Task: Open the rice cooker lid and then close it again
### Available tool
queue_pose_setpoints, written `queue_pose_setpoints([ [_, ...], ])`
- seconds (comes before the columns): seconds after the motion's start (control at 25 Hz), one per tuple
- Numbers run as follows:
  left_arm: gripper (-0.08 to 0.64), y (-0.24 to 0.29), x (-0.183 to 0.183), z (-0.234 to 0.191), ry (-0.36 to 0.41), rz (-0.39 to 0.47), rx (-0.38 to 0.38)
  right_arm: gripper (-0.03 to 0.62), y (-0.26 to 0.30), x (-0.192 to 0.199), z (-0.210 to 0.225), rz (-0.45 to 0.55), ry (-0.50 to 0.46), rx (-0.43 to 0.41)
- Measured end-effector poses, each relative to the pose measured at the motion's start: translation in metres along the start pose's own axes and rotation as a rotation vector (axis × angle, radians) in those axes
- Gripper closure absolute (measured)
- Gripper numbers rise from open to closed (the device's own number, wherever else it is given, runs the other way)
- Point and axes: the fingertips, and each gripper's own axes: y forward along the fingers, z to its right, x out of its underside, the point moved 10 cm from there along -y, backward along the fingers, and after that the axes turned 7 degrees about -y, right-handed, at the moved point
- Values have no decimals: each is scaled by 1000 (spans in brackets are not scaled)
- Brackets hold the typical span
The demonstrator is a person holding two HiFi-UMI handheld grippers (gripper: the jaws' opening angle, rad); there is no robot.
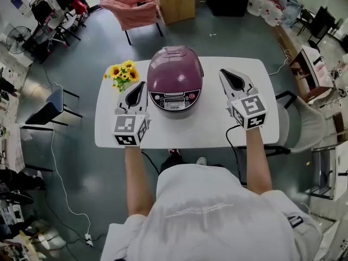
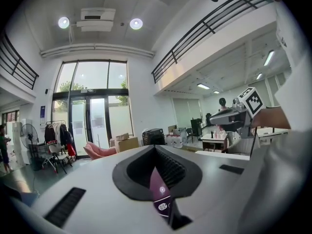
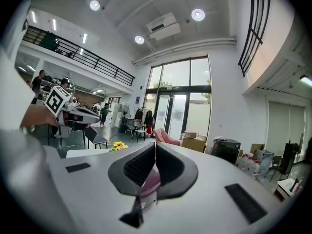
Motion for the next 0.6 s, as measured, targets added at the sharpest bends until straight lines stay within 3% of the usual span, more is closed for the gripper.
queue_pose_setpoints([
  [0.6,545,-22,-24,38,73,45,67,566,-21,-21,-27,21,-84,-42],
])
